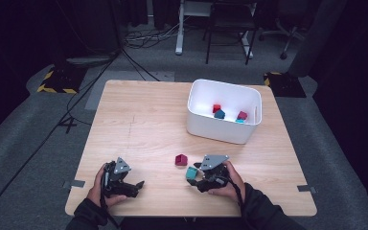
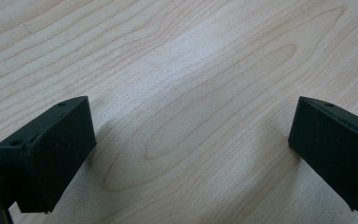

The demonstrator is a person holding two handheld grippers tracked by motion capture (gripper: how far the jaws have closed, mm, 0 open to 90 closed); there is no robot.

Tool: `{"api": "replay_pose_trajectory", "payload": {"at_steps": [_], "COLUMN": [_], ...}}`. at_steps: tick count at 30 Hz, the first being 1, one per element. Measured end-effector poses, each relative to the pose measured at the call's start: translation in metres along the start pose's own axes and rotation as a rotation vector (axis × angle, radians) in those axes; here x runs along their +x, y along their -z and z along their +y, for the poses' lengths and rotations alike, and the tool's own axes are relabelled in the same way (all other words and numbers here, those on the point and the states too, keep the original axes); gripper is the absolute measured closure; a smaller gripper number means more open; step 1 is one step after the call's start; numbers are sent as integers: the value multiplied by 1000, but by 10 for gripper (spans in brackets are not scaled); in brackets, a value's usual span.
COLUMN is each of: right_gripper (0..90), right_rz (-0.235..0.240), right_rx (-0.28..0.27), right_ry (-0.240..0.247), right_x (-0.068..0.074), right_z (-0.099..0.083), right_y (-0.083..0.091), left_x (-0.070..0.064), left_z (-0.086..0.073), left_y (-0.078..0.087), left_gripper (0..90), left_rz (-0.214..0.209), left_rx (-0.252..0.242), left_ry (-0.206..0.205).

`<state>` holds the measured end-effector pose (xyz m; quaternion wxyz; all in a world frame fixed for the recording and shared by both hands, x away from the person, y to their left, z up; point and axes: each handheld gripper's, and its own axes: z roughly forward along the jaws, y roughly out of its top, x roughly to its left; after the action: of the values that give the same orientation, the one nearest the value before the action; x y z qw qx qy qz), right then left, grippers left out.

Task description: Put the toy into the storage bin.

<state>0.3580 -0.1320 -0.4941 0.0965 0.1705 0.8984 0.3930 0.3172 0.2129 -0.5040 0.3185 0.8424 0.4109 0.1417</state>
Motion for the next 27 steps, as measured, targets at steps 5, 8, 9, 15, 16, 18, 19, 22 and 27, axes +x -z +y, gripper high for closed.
{"api": "replay_pose_trajectory", "payload": {"at_steps": [5, 8, 9, 15, 16, 18, 19, 22, 27], "right_gripper": [334, 324, 324, 456, 471, 477, 478, 480, 481], "right_rz": [4, 10, 6, 1, -5, -7, -12, -12, -15], "right_rx": [8, -4, -6, -29, -25, -31, -33, -33, -31], "right_ry": [-29, -48, -33, -48, -37, -65, -32, -49, -33], "right_x": [-2, -3, -4, -4, -5, -2, -4, -3, -6], "right_z": [-2, -3, -3, -4, -5, -5, -5, -7, -8], "right_y": [-7, -10, -10, -9, -8, -8, -8, -6, -1], "left_x": [0, 0, 0, 0, 0, 0, 0, 0, 0], "left_z": [0, 0, 0, 0, 0, 0, 0, 0, 0], "left_y": [0, 0, 0, 0, 0, 0, 0, 0, 0], "left_gripper": [6, 6, 6, 6, 6, 6, 6, 6, 6], "left_rz": [-1, -1, 0, -1, 0, -1, -1, -1, -1], "left_rx": [2, 1, 0, 1, 0, 3, 3, 3, 1], "left_ry": [-3, -1, 1, -2, 0, -4, -4, -4, -2]}}
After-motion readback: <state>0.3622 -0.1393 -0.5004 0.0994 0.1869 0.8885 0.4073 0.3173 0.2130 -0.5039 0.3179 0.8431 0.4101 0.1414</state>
